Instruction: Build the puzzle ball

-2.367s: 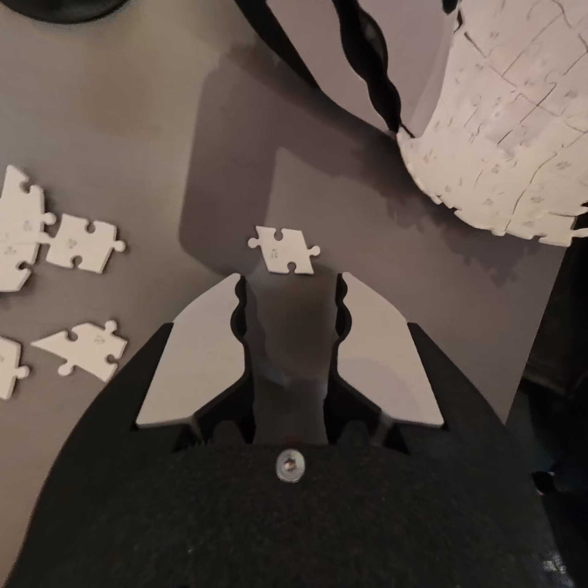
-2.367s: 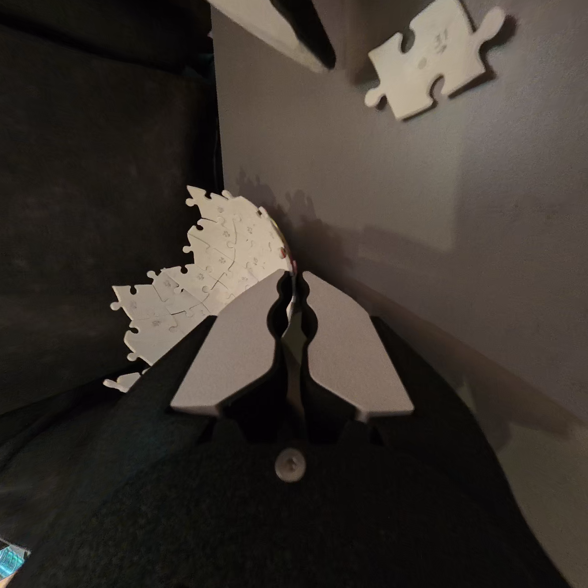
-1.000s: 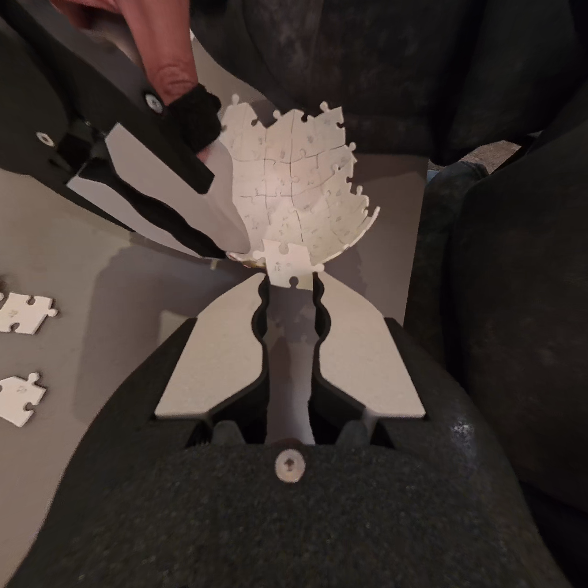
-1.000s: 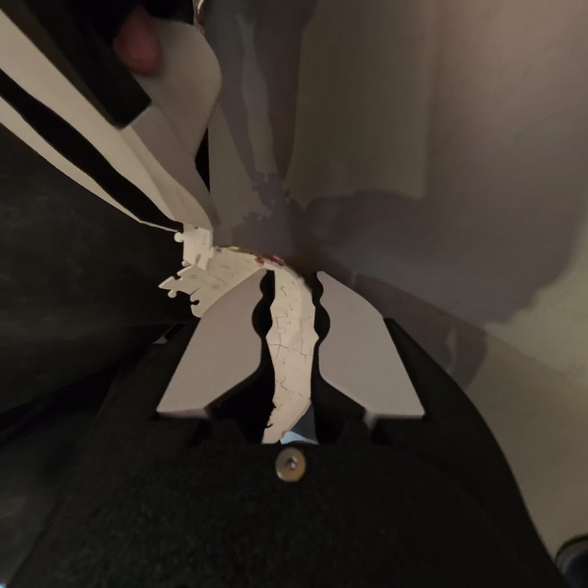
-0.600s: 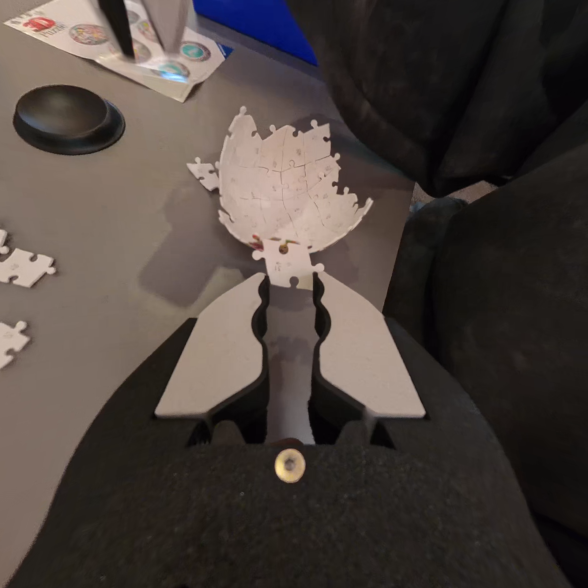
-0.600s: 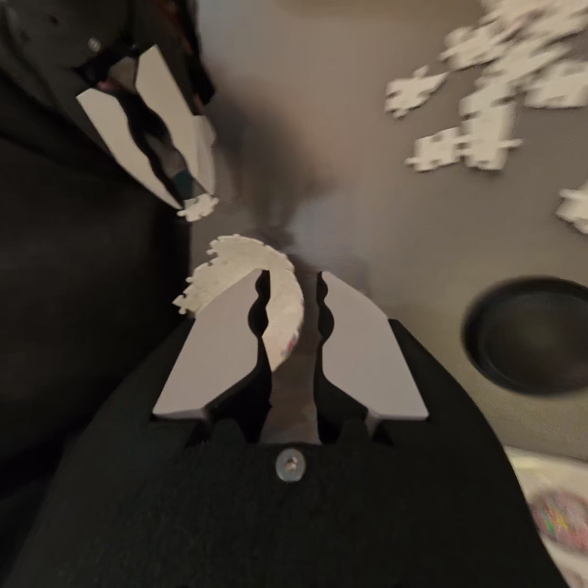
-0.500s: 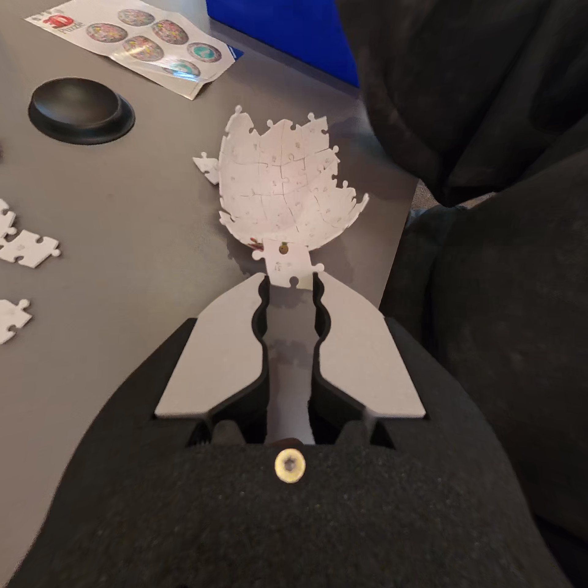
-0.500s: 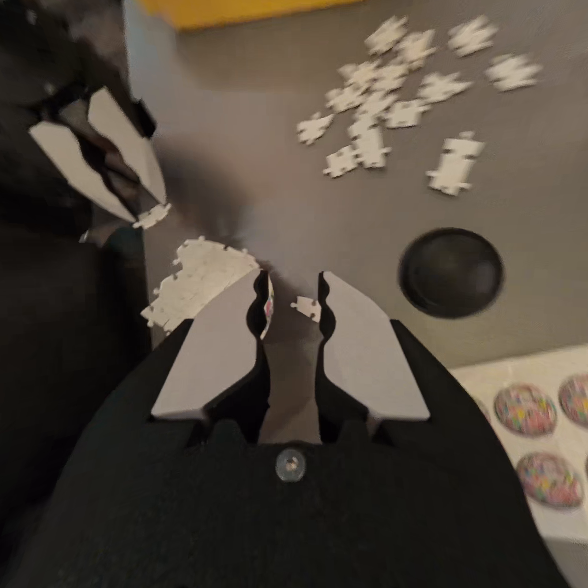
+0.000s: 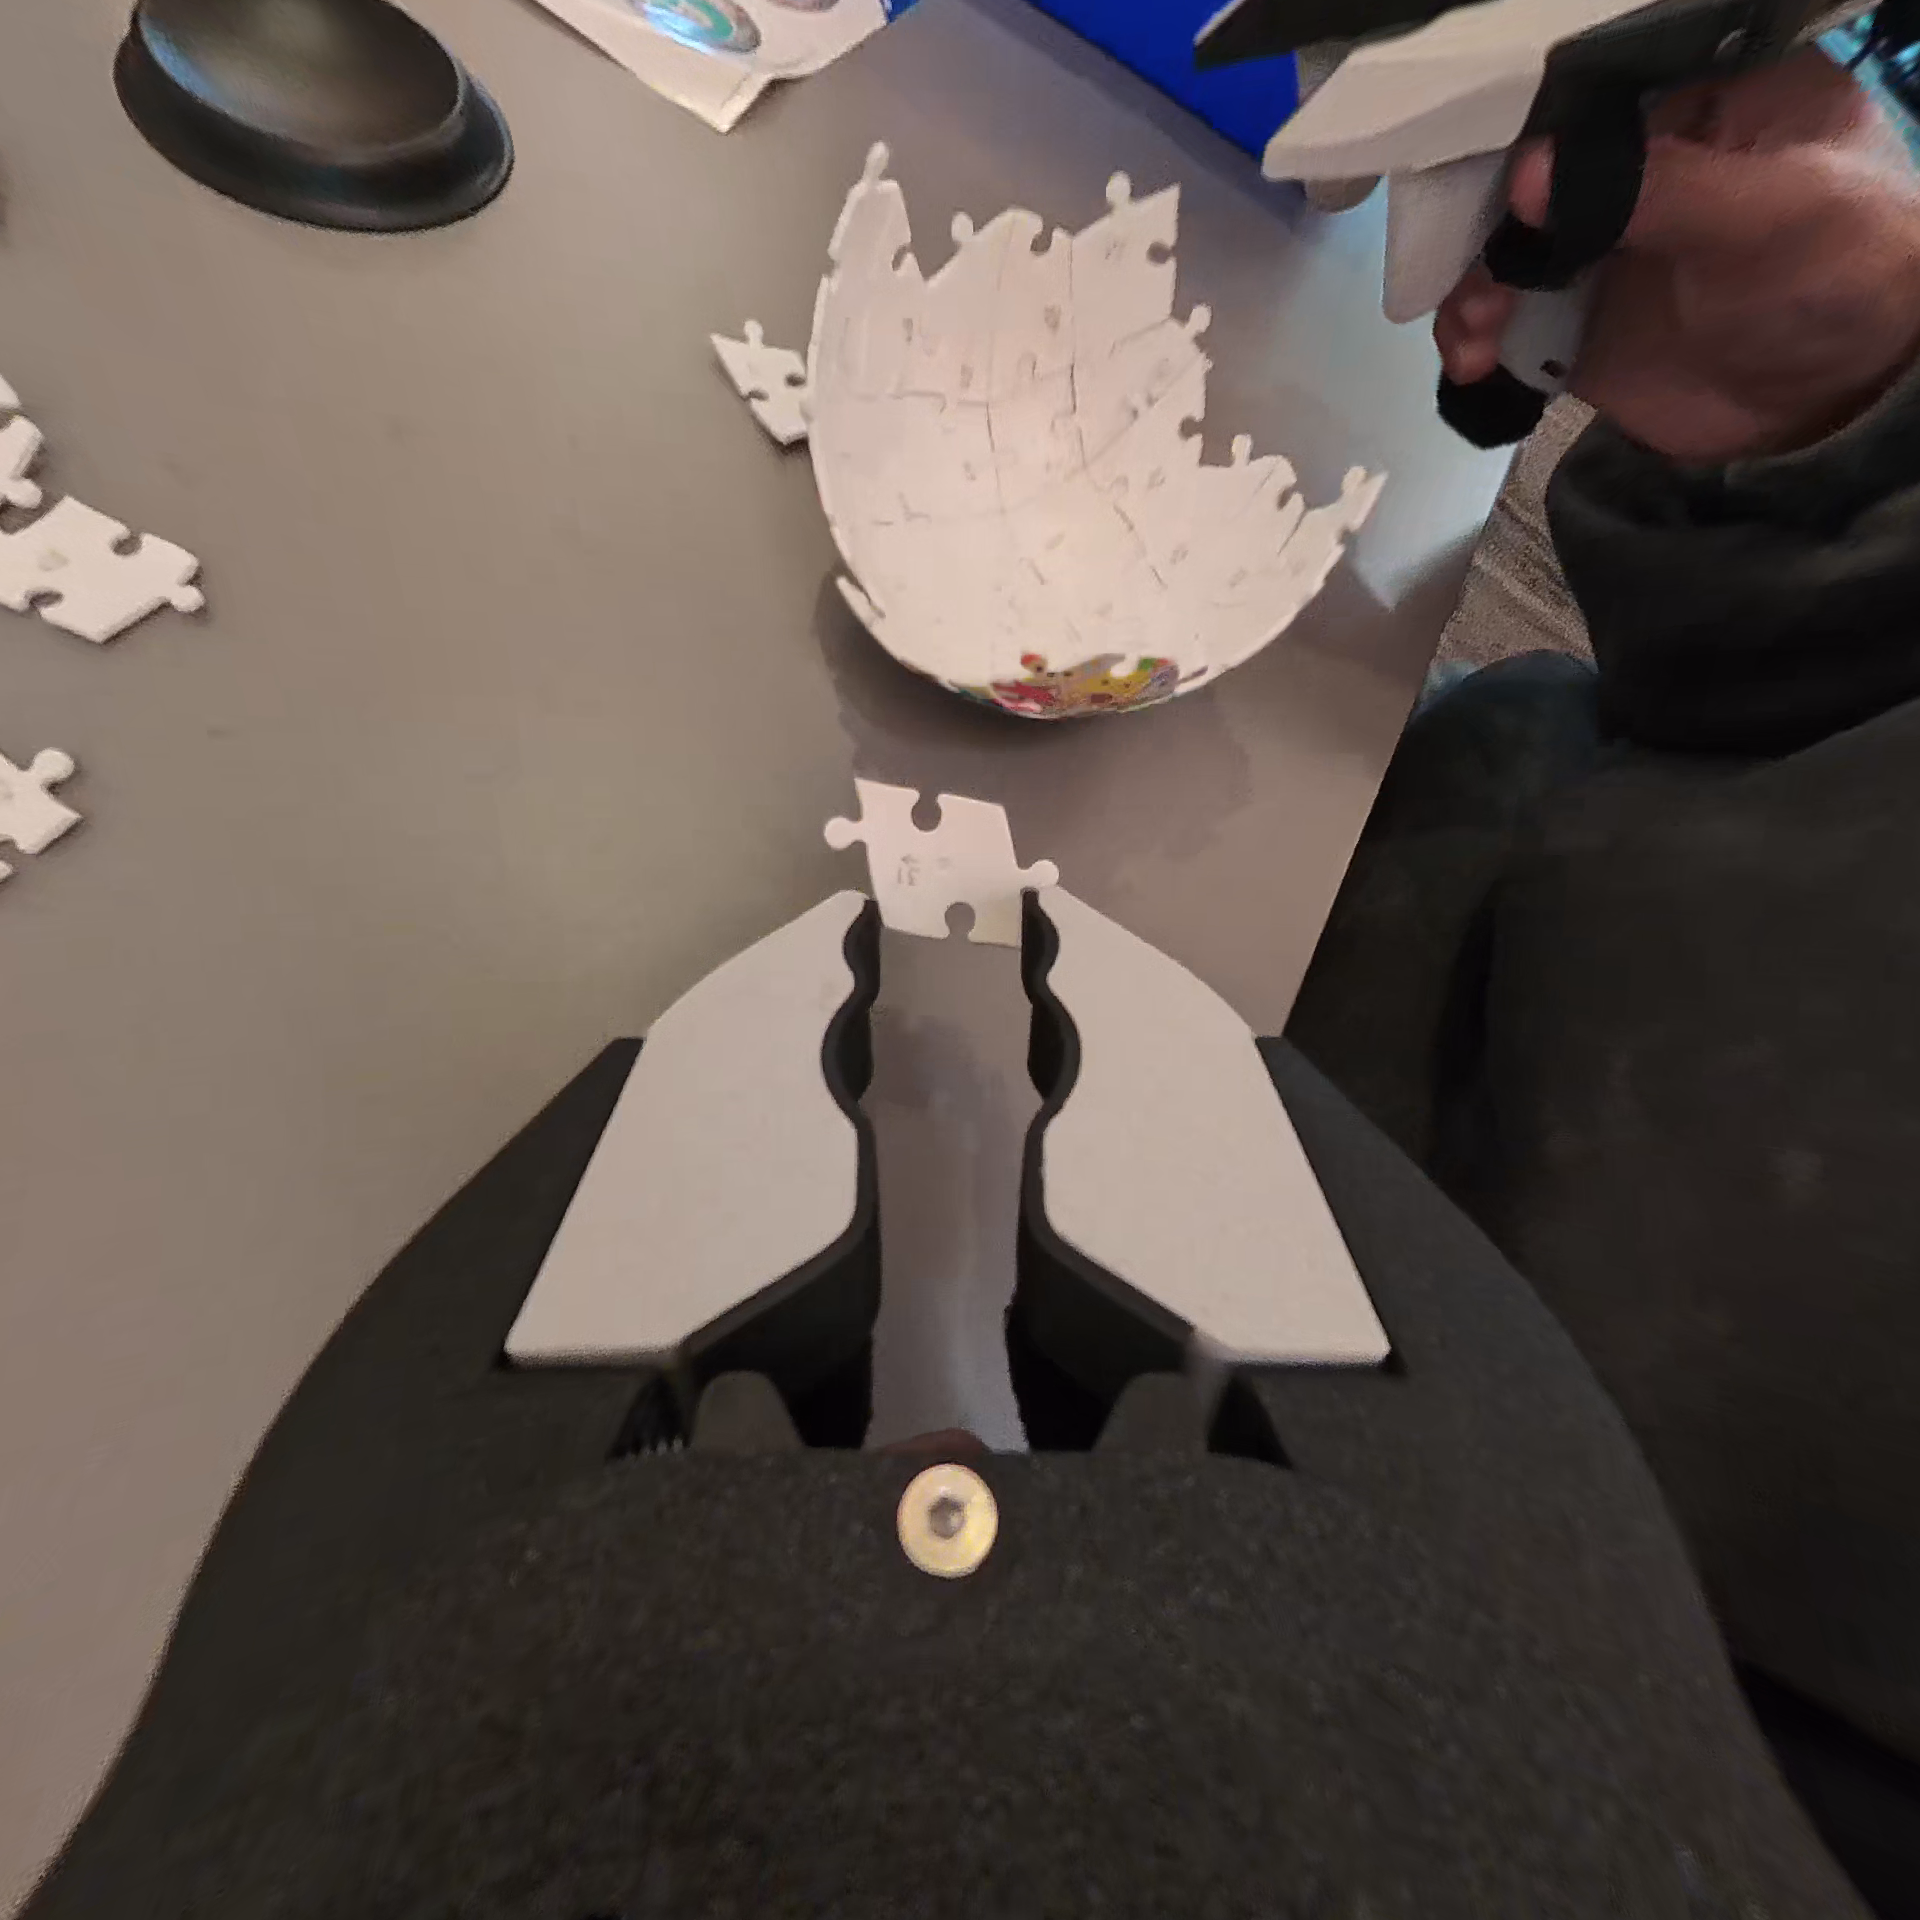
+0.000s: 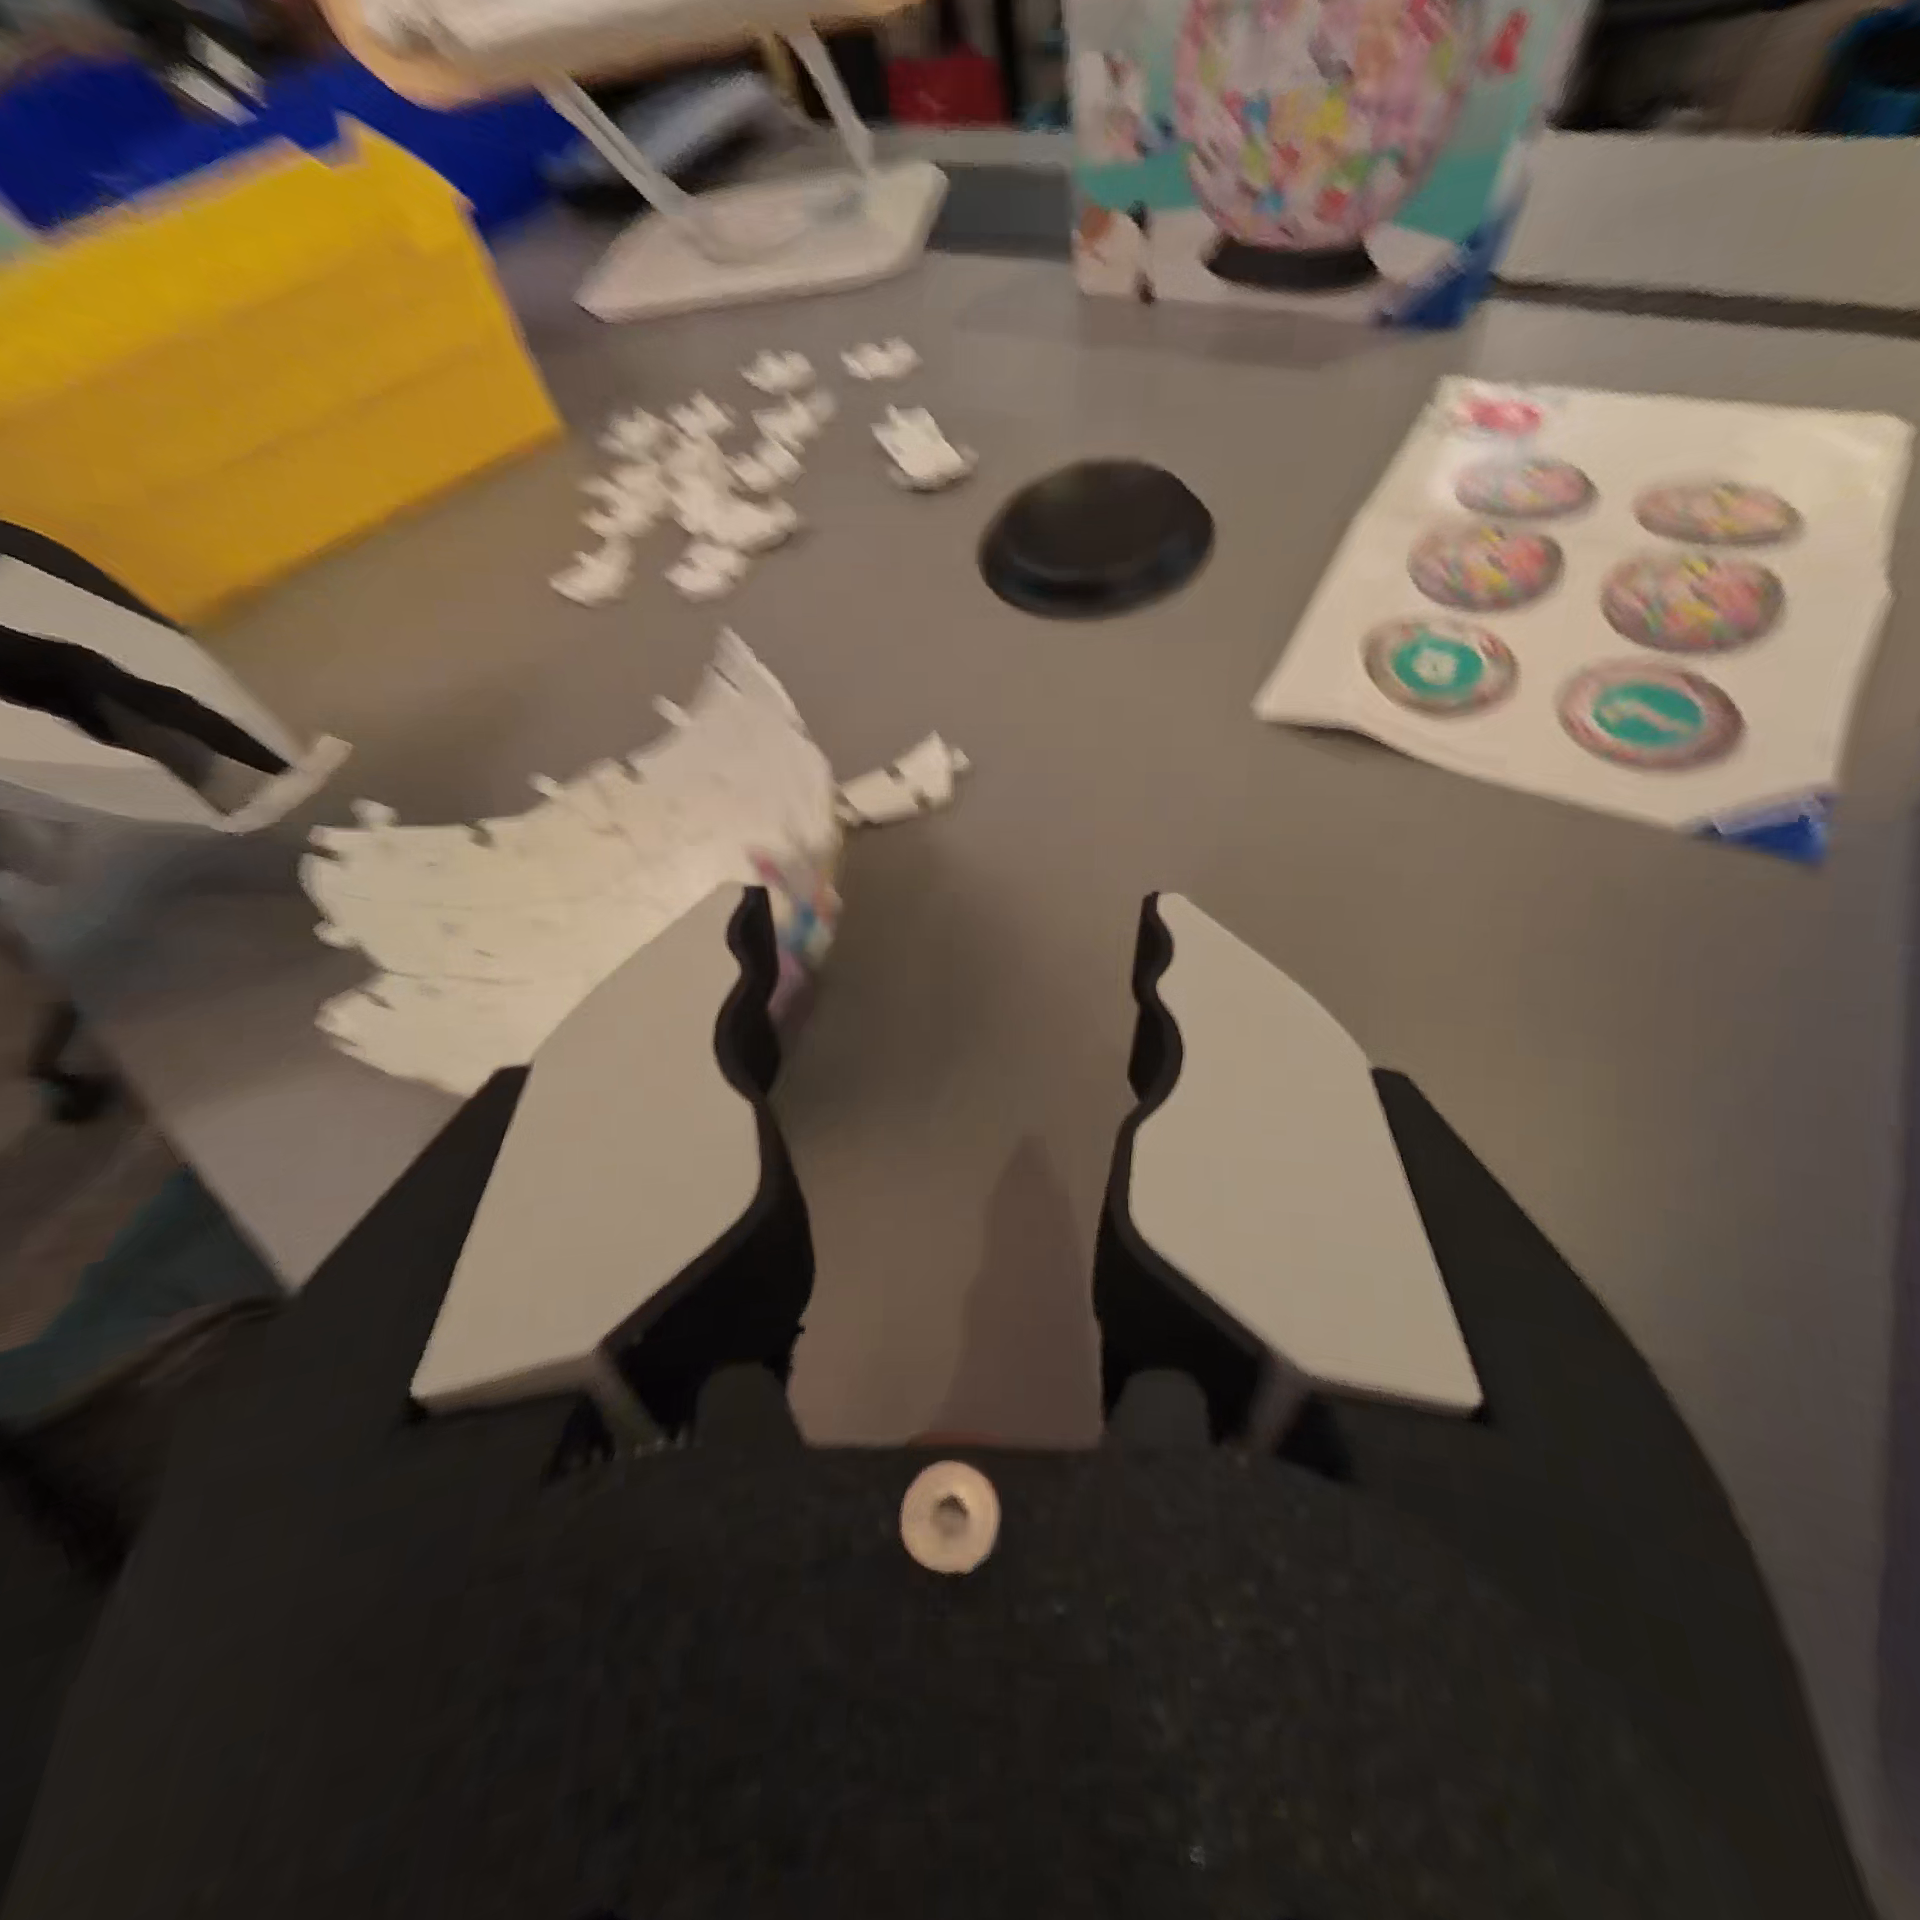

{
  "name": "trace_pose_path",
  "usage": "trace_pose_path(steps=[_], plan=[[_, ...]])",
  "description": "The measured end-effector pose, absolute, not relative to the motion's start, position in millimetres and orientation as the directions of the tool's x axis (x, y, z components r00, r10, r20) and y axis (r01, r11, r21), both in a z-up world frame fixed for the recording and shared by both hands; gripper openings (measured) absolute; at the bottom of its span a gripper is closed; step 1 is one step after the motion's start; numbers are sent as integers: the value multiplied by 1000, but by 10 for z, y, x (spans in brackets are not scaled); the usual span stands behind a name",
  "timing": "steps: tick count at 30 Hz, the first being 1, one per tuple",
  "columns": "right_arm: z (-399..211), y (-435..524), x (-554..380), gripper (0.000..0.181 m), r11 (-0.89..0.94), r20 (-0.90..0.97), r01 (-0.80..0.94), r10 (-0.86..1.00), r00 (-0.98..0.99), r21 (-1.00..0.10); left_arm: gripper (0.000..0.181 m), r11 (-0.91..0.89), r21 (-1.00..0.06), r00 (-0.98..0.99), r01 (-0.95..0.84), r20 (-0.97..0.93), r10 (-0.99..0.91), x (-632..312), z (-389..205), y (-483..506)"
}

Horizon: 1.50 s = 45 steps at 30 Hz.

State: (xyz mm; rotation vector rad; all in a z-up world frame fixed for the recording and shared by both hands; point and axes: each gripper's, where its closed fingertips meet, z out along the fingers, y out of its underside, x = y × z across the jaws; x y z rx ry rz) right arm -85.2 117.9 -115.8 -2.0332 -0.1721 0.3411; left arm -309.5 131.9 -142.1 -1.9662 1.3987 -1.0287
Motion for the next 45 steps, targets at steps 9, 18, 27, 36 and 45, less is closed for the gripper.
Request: trace_pose_path(steps=[9,18,27,36,45], plan=[[-1349,1299,-1237,50,-668,-295,-33,283,913,-743,25,-323,-720,188,-614,265,-946,-3083,-1586,1288],[-1638,1472,-1353,41,-804,-395,-5,287,873,-595,25,-330,-714,177,-617,283,-943,-3075,-1619,1267],[-1683,1597,-1521,20,-827,-497,61,392,774,-559,25,-331,-706,162,-626,296,-941,-3055,-1650,1232],[-1531,1658,-1513,10,-715,-351,109,463,814,-690,25,-341,-705,185,-622,291,-939,-3040,-1639,1261],[-1186,1811,-1383,10,-438,105,328,459,882,-837,25,-336,-719,178,-608,290,-940,-2767,-1519,1010]])
